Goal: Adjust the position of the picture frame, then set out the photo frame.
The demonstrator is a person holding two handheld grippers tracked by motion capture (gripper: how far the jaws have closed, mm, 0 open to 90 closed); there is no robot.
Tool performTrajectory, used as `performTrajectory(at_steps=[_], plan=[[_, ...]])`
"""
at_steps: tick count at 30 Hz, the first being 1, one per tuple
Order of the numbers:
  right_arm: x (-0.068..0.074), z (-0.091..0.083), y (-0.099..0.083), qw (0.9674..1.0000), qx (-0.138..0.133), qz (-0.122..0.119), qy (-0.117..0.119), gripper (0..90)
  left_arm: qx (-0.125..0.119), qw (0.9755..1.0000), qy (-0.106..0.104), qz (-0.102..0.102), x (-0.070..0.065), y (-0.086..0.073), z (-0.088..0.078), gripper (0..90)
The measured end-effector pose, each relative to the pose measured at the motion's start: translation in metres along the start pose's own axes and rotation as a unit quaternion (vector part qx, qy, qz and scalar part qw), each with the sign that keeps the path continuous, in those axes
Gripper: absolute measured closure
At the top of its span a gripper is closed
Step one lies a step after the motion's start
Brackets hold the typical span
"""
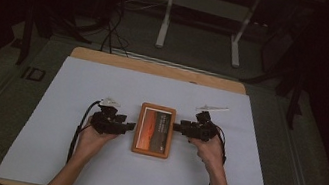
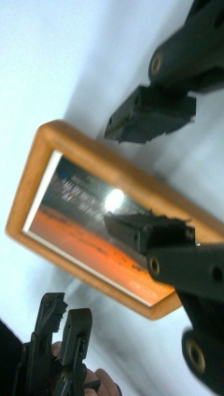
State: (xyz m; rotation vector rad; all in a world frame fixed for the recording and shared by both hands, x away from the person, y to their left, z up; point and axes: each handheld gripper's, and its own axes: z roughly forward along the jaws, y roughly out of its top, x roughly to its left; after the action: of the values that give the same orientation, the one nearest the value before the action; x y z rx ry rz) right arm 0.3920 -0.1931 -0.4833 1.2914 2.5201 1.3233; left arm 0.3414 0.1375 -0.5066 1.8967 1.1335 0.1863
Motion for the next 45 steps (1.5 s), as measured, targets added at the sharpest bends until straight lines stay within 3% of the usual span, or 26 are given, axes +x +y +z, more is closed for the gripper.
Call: performTrajectory(at_steps=[3, 6, 9, 12, 19, 27, 31, 45], plan=[[0.003, -0.001, 0.002, 0.9999, -0.009, -0.006, -0.003, 50.4, -0.006, 1.0, 0.005, 0.004, -0.001, 0.0, -0.006, 44.8], [0.008, -0.001, 0.008, 0.9992, -0.009, -0.031, -0.021, 45.4, -0.014, 0.9999, 0.003, 0.0, -0.001, -0.001, -0.013, 44.4], [0.013, 0.002, 0.013, 0.9975, -0.004, -0.054, -0.047, 49.8, -0.015, 0.9999, 0.004, 0.001, -0.002, -0.002, -0.017, 43.9], [0.015, 0.007, 0.017, 0.9963, -0.01, -0.061, -0.06, 57.5, -0.022, 0.9998, -0.003, -0.003, -0.003, -0.004, -0.02, 42.5], [0.019, 0.024, 0.026, 0.9938, -0.015, -0.083, -0.072, 89.7, -0.026, 0.9996, -0.011, -0.008, -0.006, -0.008, -0.024, 41.7], [0.023, 0.043, 0.03, 0.9908, -0.011, -0.099, -0.092, 90.0, -0.031, 0.9994, -0.011, -0.009, -0.009, -0.008, -0.026, 41.5], [0.02, 0.047, 0.029, 0.9908, -0.007, -0.092, -0.1, 90.0, -0.034, 0.9993, -0.01, -0.008, -0.01, -0.008, -0.027, 41.0], [0.01, 0.044, 0.027, 0.9923, -0.009, -0.082, -0.093, 90.0, -0.04, 0.9991, -0.013, -0.009, -0.011, -0.006, -0.028, 38.9]])
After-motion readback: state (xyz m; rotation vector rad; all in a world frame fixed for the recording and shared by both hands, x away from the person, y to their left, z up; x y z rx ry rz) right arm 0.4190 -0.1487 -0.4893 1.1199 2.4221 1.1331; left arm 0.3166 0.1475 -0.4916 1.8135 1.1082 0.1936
